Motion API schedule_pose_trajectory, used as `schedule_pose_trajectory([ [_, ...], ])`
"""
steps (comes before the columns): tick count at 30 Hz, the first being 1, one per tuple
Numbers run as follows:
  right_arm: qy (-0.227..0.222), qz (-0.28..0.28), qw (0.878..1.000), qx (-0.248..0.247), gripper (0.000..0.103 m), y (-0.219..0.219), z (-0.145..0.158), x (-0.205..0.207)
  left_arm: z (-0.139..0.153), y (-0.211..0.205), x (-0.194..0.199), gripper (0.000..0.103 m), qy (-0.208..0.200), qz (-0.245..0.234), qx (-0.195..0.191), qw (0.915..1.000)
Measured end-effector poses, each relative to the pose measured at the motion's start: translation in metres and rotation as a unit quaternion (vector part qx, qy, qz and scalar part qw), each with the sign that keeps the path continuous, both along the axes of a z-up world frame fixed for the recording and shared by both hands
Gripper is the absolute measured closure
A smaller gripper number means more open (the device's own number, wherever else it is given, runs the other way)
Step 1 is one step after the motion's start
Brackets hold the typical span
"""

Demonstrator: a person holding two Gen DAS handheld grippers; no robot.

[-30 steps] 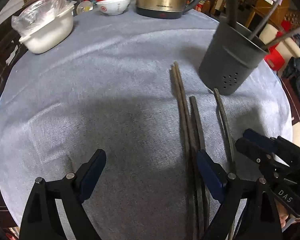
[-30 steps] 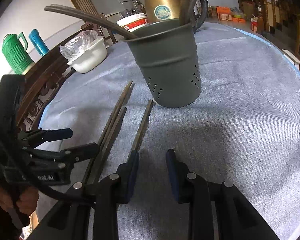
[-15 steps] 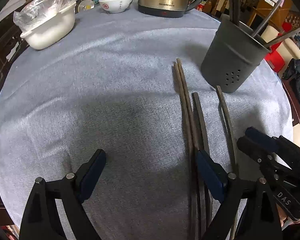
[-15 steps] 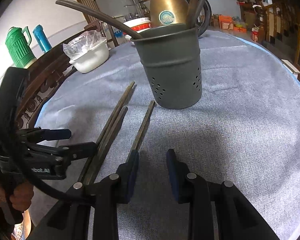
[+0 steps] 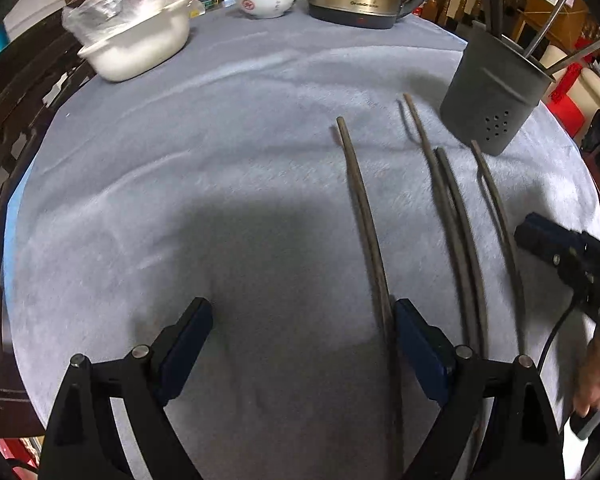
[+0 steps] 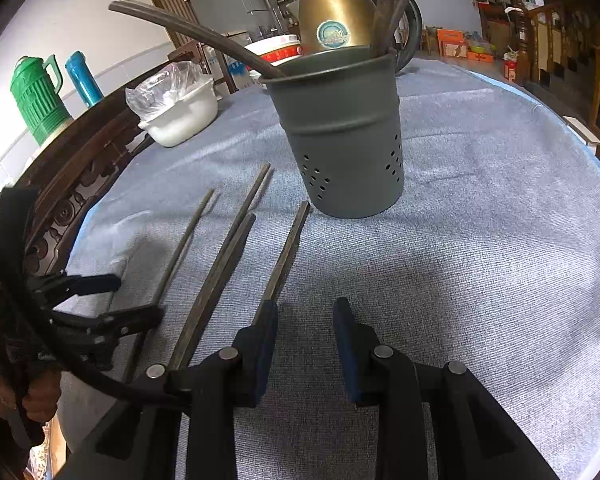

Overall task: Organize utensils
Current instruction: 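Close the left gripper on a dark chopstick while the right gripper grasps another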

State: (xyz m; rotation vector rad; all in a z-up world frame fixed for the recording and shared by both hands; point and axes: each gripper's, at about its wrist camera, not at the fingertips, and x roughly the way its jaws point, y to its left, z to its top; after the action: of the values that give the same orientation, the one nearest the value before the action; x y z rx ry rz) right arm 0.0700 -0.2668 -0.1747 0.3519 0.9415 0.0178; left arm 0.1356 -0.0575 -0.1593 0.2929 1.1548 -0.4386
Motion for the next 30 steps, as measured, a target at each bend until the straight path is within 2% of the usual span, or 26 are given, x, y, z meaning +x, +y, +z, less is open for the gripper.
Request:
schedule_pose_trajectory([
  [5, 0.008, -0.002, 1.0, 0.007, 0.069, -0.002, 0.001, 0.002, 0.004, 0.009, 0.008, 0.011, 0.026, 0.007, -0.021, 0.9994],
  [7, 0.02, -0.008, 0.999, 0.028, 0.069, -0.007, 0.002, 0.006, 0.009, 0.009, 0.018, 0.011, 0.032, 0.015, -0.035, 0.9988],
  [11, 0.039, -0.049, 0.992, 0.11, 0.068, -0.031, 0.003, 0.014, 0.017, 0.005, 0.032, 0.012, 0.03, 0.024, -0.037, 0.9986],
  [13, 0.031, -0.052, 0.991, 0.116, 0.066, -0.035, 0.011, 0.019, 0.019, 0.001, 0.038, 0.012, 0.039, 0.027, -0.045, 0.9978],
  [15, 0.03, -0.043, 0.993, 0.101, 0.064, -0.031, 0.018, 0.026, 0.019, -0.004, 0.042, 0.012, 0.049, 0.033, -0.05, 0.997],
  [17, 0.035, -0.039, 0.996, 0.074, 0.044, -0.023, 0.025, 0.037, 0.021, -0.009, 0.046, 0.012, 0.057, 0.038, -0.052, 0.9963],
  [19, 0.046, -0.04, 0.997, 0.052, 0.044, -0.016, 0.026, 0.045, 0.02, -0.015, 0.055, 0.022, 0.069, 0.044, -0.045, 0.9956],
  [21, 0.065, -0.039, 0.996, 0.035, 0.053, -0.012, 0.023, 0.054, 0.012, -0.019, 0.06, 0.035, 0.085, 0.049, -0.042, 0.9943],
  [22, 0.081, -0.043, 0.995, 0.032, 0.066, -0.011, 0.02, 0.058, 0.013, -0.02, 0.062, 0.035, 0.085, 0.053, -0.042, 0.994],
  [26, 0.126, -0.053, 0.99, 0.034, 0.066, -0.011, 0.005, 0.067, 0.015, -0.026, 0.07, 0.043, 0.097, 0.055, -0.042, 0.9929],
  [30, 0.136, -0.057, 0.989, 0.015, 0.069, -0.006, 0.004, 0.073, 0.015, -0.036, 0.078, 0.049, 0.099, 0.054, -0.035, 0.993],
])
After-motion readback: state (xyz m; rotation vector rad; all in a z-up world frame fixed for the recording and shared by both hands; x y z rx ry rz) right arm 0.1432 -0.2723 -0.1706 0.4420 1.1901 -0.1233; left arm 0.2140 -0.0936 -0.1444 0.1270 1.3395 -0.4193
